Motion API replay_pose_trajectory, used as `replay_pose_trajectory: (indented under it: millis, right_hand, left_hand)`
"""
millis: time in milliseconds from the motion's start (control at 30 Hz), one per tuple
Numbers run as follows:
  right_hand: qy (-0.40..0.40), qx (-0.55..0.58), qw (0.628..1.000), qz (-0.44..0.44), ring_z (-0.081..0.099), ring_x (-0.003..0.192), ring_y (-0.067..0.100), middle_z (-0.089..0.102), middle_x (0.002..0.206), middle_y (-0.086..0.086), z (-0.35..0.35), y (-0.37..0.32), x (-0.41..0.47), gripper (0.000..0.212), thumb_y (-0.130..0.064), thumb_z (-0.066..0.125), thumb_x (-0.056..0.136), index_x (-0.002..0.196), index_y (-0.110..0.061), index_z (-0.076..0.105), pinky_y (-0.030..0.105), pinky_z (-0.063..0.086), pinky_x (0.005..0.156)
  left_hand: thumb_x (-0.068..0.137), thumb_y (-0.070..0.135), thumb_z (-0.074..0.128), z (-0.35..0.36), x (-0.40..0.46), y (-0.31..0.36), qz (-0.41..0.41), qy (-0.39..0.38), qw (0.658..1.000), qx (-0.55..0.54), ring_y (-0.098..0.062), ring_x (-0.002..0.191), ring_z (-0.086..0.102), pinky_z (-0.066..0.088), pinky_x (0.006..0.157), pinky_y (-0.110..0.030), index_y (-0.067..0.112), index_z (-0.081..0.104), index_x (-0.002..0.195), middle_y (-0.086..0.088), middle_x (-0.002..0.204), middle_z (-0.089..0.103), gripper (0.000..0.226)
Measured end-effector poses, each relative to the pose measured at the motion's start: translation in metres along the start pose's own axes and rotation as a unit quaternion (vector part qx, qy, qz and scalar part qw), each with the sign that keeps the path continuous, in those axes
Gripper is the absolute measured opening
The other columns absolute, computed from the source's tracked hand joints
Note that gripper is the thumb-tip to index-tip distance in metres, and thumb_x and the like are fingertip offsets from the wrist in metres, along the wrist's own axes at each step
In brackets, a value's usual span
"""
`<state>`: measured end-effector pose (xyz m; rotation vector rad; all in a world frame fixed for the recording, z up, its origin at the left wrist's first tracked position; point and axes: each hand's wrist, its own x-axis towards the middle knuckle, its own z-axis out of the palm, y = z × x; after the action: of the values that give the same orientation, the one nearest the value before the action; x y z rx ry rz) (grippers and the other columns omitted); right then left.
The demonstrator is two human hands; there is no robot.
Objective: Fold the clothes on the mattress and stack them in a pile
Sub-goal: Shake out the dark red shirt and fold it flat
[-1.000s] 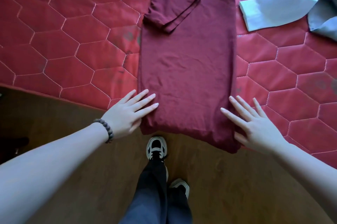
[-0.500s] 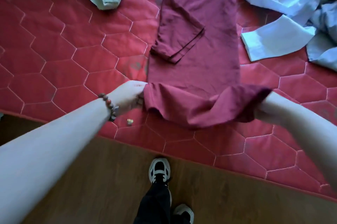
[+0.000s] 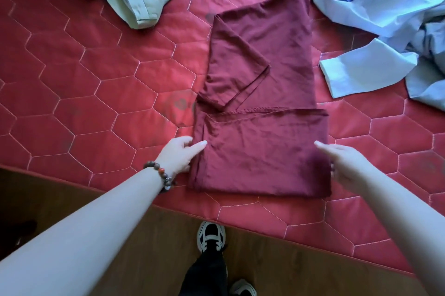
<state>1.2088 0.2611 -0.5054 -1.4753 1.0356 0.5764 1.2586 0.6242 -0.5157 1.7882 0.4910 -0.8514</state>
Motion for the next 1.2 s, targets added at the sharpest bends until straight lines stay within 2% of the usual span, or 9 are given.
replay_pose_trajectory:
  millis: [167,300,433,500,633,767,967,1100,1200]
  right_hand:
    - [0.055,0.017,0.995,-0.085,0.065,0.082,0.026,0.070,0.094,0.014,0.022,-0.028,0.017,0.007,-0.016,0.068,0.088,0.090,-0.010,0.071,0.039,0.054,0.079]
    - [0.055,0.036,0.985,-0.162,0.064,0.063,0.009,0.072,0.079,0.000,0.020,-0.046,0.018,0.004,-0.019,0.073,0.083,0.085,-0.015,0.074,0.024,0.052,0.057]
    - [0.072,0.012,0.991,-0.109,0.046,0.064,0.014,0.056,0.077,0.003,0.018,-0.044,0.032,0.024,-0.029,0.076,0.081,0.098,-0.015,0.069,0.026,0.039,0.057]
    - [0.070,0.012,0.993,-0.092,0.045,0.060,0.011,0.057,0.078,0.000,0.022,-0.041,0.037,0.035,-0.031,0.076,0.081,0.109,-0.014,0.064,0.025,0.037,0.053]
    - [0.067,-0.008,0.988,-0.141,0.062,0.061,0.004,0.074,0.079,-0.005,0.023,-0.046,0.033,0.014,-0.018,0.069,0.086,0.098,-0.011,0.072,0.018,0.048,0.053]
    - [0.001,0.073,0.983,-0.170,0.065,0.094,0.023,0.072,0.102,0.014,0.009,-0.067,0.016,0.020,-0.004,0.053,0.093,0.098,-0.010,0.071,0.035,0.051,0.085]
    - [-0.121,0.174,0.944,-0.252,0.067,0.097,0.015,0.072,0.104,0.006,0.003,-0.150,0.003,0.033,0.004,0.045,0.092,0.108,-0.013,0.068,0.023,0.054,0.086]
    - [-0.139,0.149,0.935,-0.289,0.067,0.088,0.014,0.071,0.101,0.004,0.003,-0.222,0.032,0.029,-0.007,0.050,0.088,0.105,-0.020,0.070,0.024,0.055,0.076]
    - [-0.058,0.055,0.968,-0.237,0.067,0.079,0.013,0.069,0.097,0.008,0.023,-0.249,0.091,0.015,-0.009,0.054,0.094,0.098,-0.015,0.066,0.025,0.054,0.068]
  left_hand:
    - [0.074,0.028,0.080,0.019,0.015,0.026,0.105,0.131,0.972,0.163,-0.026,0.063,0.054,0.050,0.068,-0.044,-0.006,0.062,0.081,-0.021,0.077,0.066,0.039]
    - [0.082,0.013,0.074,-0.005,0.028,0.036,0.120,0.044,0.991,-0.047,-0.020,0.083,0.064,0.052,0.086,-0.038,0.008,0.072,0.086,-0.014,0.093,0.074,0.007]
    - [0.080,0.027,0.076,-0.010,0.040,0.037,0.075,0.076,0.993,0.043,-0.008,0.057,0.056,0.048,0.058,-0.025,0.015,0.069,0.078,0.007,0.065,0.068,0.014]
    - [0.076,0.027,0.080,0.001,0.038,0.040,0.093,0.112,0.984,0.099,-0.012,0.064,0.057,0.047,0.064,-0.028,0.008,0.068,0.081,0.001,0.071,0.069,0.024]
    - [0.079,0.025,0.076,0.007,0.024,0.059,0.156,0.151,0.964,0.154,-0.014,0.064,0.052,0.037,0.055,-0.017,0.004,0.065,0.076,-0.003,0.071,0.067,0.024]
    - [0.086,0.016,0.071,-0.008,0.001,0.086,0.212,0.031,0.974,0.066,0.001,0.076,0.065,0.047,0.068,-0.010,0.018,0.071,0.086,0.010,0.083,0.074,0.001]
    - [0.077,0.023,0.076,-0.037,0.011,0.159,0.184,-0.108,0.965,-0.154,-0.015,0.089,0.069,0.054,0.077,-0.022,0.014,0.076,0.091,-0.007,0.097,0.074,0.017]
    - [0.078,0.017,0.071,-0.046,0.062,0.201,0.149,-0.056,0.946,-0.281,-0.019,0.087,0.071,0.058,0.077,-0.029,0.009,0.075,0.092,-0.010,0.094,0.074,0.017]
    - [0.086,0.009,0.066,-0.032,0.118,0.211,0.087,0.067,0.973,-0.201,-0.028,0.092,0.069,0.058,0.080,-0.036,0.005,0.069,0.100,-0.013,0.096,0.073,0.015]
